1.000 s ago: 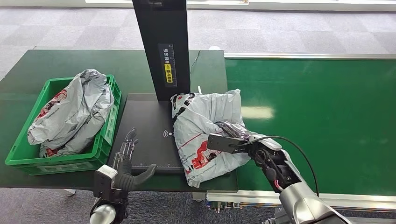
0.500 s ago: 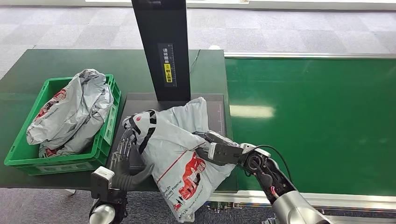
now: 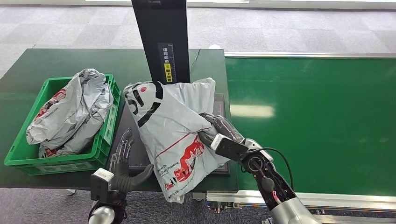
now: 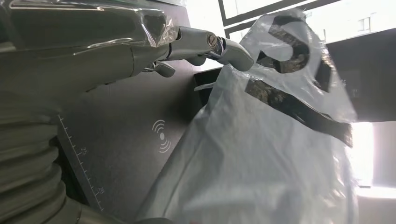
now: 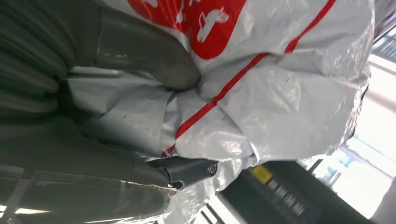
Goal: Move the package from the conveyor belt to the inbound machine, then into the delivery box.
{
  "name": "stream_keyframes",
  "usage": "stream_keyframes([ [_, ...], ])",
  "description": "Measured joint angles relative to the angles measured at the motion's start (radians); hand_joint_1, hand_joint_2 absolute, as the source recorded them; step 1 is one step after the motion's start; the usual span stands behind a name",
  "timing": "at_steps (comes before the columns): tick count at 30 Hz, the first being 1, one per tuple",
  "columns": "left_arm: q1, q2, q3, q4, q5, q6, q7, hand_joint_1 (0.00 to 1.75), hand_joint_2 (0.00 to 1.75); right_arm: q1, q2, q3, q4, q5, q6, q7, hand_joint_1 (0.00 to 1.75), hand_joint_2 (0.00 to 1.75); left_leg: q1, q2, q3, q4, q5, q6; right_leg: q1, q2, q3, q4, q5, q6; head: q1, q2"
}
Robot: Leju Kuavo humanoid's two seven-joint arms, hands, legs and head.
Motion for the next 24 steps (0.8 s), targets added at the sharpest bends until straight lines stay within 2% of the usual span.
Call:
stream_keyframes([
  [3,0.002,0.0,0.0,-0.005,-0.006,-0.001,0.0,0.0,1.75,0.0,0.002,-0.005,-0.001,0.02,-0.069,0.057,0.0,1.75,0.0,0.0,0.0,0.0,0.0,0.0,0.0,0.0,0.0,0.0,0.0,0.0,0.0,0.0],
  [8,0.001,0.0,0.0,-0.007,-0.009,-0.001,0.0,0.0,1.75,0.0,0.003,-0.006,0.01,0.004,-0.075,0.091,0.0,1.75,0.0,0.0,-0.001,0.0,0.0,0.0,0.0,0.0,-0.001,0.0,0.0,0.0,0.0,0.0],
  [24,-0.001,0.001,-0.001,-0.007,-0.01,-0.001,0.0,0.0,1.75,0.003,0.008,-0.013,0.073,-0.085,-0.036,0.053,0.0,1.75,0.0,0.0,-0.001,0.0,0.0,0.0,0.0,0.0,-0.001,0.0,0.0,0.0,0.0,0.0],
])
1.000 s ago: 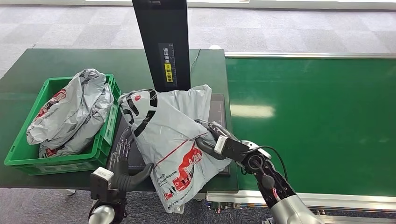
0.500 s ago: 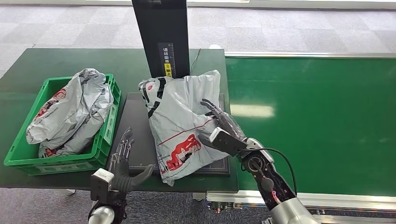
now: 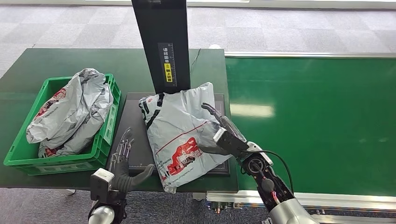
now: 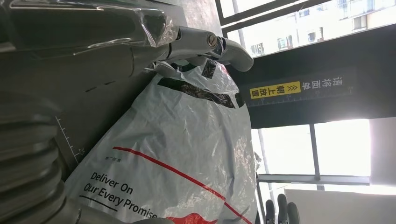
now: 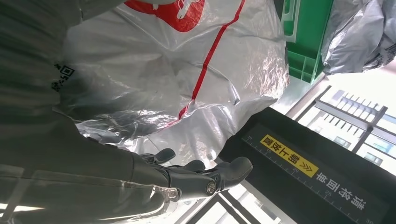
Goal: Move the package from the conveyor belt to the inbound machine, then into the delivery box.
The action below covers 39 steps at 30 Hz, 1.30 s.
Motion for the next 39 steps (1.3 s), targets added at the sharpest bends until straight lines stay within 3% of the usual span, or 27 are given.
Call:
stream_keyframes([
  [5,-0.003,0.001,-0.003,0.002,0.003,-0.002,-0.006,0.0,1.75,0.015,0.0,-0.004,0.002,-0.043,0.017,-0.07,0.0,1.75,0.0,0.0,0.0,0.0,0.0,0.0,0.0,0.0,0.0,0.0,0.0,0.0,0.0,0.0],
  [9,-0.007,0.001,-0.008,0.007,0.006,-0.003,-0.01,0.0,1.75,0.053,0.0,-0.021,-0.049,-0.09,-0.04,-0.138,0.0,1.75,0.0,0.0,0.0,0.0,0.0,0.0,0.0,0.0,-0.001,0.0,0.0,0.0,0.0,0.0],
  [16,-0.02,0.001,-0.024,0.013,0.01,-0.012,-0.011,0.0,1.75,0.136,0.0,-0.086,-0.171,-0.232,-0.047,-0.144,0.0,1.75,0.0,0.0,-0.001,0.0,0.0,0.0,0.0,0.0,-0.001,0.0,0.0,0.0,0.0,0.0],
  [23,-0.022,0.001,-0.031,0.013,0.01,-0.019,-0.011,0.0,1.75,0.227,0.008,-0.127,-0.249,-0.259,-0.039,-0.145,0.0,1.75,0.0,0.0,-0.001,0.0,0.0,0.0,0.0,0.0,-0.001,0.0,0.0,0.0,0.0,0.0],
  [39,-0.023,0.001,-0.041,0.013,0.01,-0.019,-0.011,0.0,1.75,0.247,0.009,-0.143,-0.275,-0.26,-0.039,-0.145,0.0,1.75,0.0,0.0,-0.001,0.0,0.0,0.0,0.0,0.0,-0.001,0.0,0.0,0.0,0.0,0.0],
])
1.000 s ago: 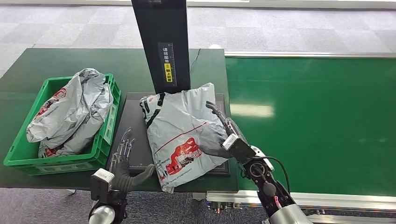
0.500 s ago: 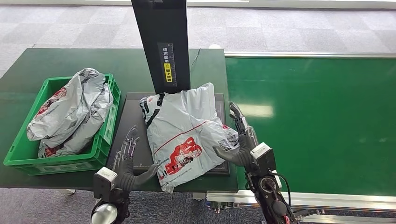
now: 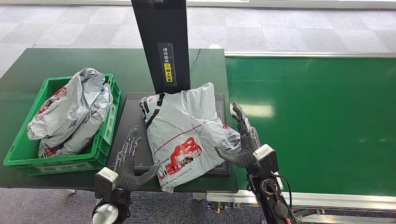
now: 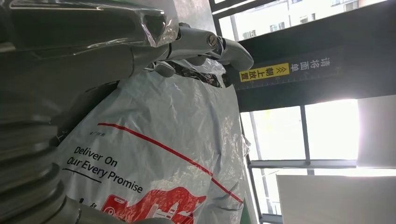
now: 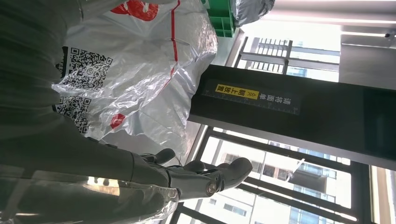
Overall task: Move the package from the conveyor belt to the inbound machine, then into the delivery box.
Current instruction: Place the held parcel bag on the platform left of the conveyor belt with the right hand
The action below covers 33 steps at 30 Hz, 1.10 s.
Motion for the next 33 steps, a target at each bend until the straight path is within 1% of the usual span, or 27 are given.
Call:
stream_keyframes([
  [11,-0.001,0.0,-0.005,0.0,-0.001,-0.002,0.0,0.0,1.75,0.004,0.005,-0.003,0.0,-0.006,-0.001,0.0,0.0,1.75,0.0,0.0,0.0,0.0,0.0,0.0,0.0,0.0,0.0,0.0,0.0,0.0,0.0,0.0],
  [16,-0.003,-0.001,-0.008,0.0,-0.004,-0.002,0.0,0.0,1.75,0.024,0.024,-0.038,-0.003,-0.072,-0.017,0.004,0.0,1.75,0.0,0.0,0.0,0.0,0.0,0.0,0.0,0.0,0.0,0.0,0.0,0.0,0.0,0.0],
  [21,-0.007,-0.001,-0.013,0.001,-0.006,-0.002,0.002,0.0,1.75,0.038,0.037,-0.07,-0.007,-0.128,0.018,0.019,0.0,1.75,0.0,0.0,0.0,0.0,0.0,0.0,0.0,0.0,0.0,0.0,0.0,0.0,0.0,0.0],
  [26,-0.01,-0.001,-0.014,0.005,-0.01,-0.015,0.003,0.0,1.75,0.042,0.038,-0.075,-0.005,-0.119,0.051,0.017,0.0,1.75,0.0,0.0,0.0,0.0,0.0,0.0,0.0,0.0,0.0,0.0,0.0,0.0,0.0,0.0],
  [33,-0.016,-0.001,-0.014,0.017,-0.016,-0.021,0.003,0.0,1.75,0.04,0.039,-0.075,0.007,-0.107,0.062,0.006,0.0,1.75,0.0,0.0,0.0,0.0,0.0,0.0,0.0,0.0,0.0,0.0,0.0,0.0,0.0,0.0],
])
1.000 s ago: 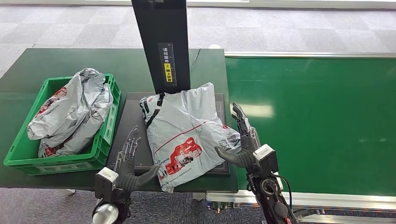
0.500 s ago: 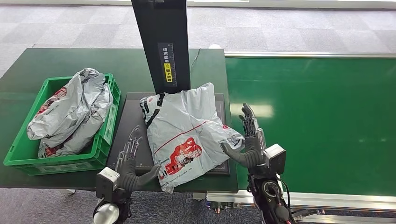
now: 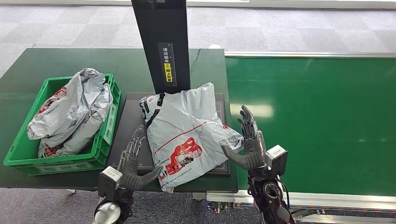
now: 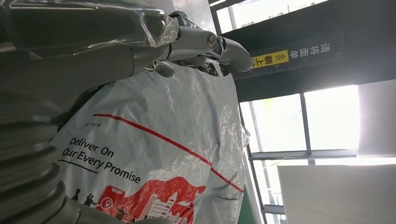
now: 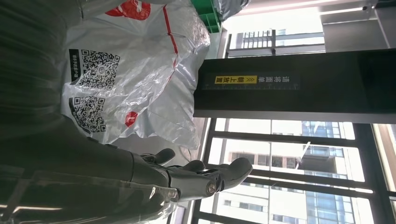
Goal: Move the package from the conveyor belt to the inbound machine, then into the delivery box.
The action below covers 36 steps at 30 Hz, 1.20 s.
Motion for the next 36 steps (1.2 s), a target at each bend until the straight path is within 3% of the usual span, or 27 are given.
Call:
stream_keyframes([
  [36,-0.012,0.0,0.0,0.013,-0.002,-0.011,-0.001,0.0,1.75,-0.003,0.003,-0.008,0.022,0.006,0.011,-0.004,0.0,1.75,0.0,0.0,0.0,0.0,0.0,0.0,0.0,0.0,0.0,0.0,0.0,0.0,0.0,0.0],
])
